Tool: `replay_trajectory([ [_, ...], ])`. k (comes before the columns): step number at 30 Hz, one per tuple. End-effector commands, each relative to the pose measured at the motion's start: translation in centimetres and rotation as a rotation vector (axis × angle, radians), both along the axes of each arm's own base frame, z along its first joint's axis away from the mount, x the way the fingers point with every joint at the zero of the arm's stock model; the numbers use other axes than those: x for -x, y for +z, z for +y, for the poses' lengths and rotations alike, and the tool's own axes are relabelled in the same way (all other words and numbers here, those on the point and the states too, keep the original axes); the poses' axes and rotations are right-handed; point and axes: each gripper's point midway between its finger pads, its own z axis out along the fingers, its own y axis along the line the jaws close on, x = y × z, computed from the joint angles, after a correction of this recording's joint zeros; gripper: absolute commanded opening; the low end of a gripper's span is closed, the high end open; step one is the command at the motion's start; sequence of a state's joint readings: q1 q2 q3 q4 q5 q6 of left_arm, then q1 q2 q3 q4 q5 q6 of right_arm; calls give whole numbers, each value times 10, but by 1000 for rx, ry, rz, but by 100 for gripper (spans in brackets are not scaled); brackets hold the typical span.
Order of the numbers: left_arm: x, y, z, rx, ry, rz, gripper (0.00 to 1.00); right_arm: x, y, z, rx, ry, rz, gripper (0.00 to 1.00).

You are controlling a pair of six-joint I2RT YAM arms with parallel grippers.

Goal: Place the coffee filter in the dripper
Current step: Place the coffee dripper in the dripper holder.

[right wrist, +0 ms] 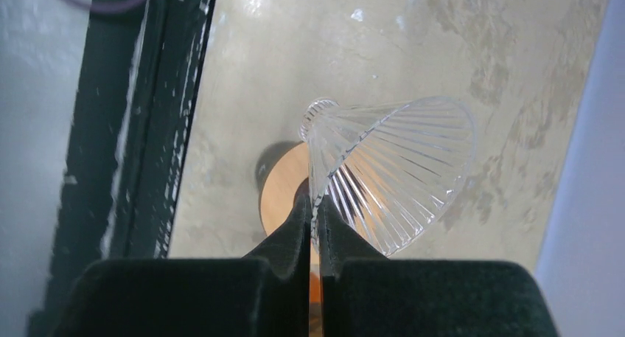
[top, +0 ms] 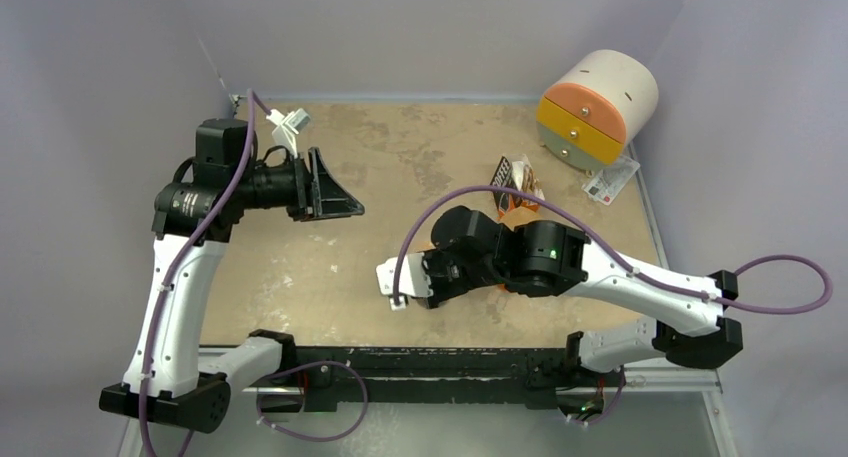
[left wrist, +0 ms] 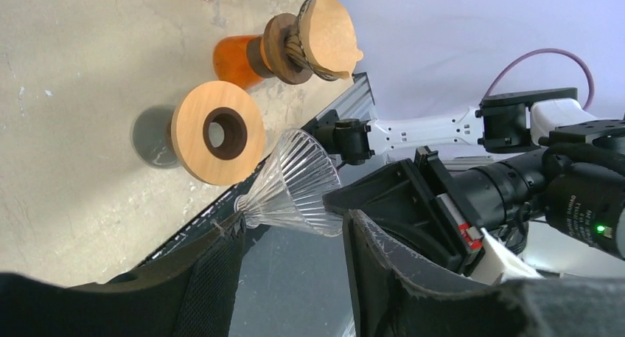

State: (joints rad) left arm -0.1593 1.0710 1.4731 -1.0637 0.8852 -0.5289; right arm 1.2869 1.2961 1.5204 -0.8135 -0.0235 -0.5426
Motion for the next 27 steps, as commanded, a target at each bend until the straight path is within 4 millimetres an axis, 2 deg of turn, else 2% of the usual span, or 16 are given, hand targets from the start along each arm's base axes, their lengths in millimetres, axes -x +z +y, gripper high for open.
replay_trajectory([
  [1,4,13,-1,-18,-44,-58,49,6,3,-16,151,291,-193,0],
  [4,8,7,-8,-47,-75,-52,47,8,2,-20,204,378,-261,0],
  [9,19,-17,-29,-145,-140,-11,46,9,3,-25,262,475,-362,0],
  [14,17,-34,-32,-221,-138,21,43,9,-2,-29,353,515,-439,0],
  [22,24,-57,-53,-371,-180,29,39,5,-4,-25,407,509,-516,0],
  [27,26,-66,-55,-426,-183,32,38,3,-3,-25,420,497,-525,0],
])
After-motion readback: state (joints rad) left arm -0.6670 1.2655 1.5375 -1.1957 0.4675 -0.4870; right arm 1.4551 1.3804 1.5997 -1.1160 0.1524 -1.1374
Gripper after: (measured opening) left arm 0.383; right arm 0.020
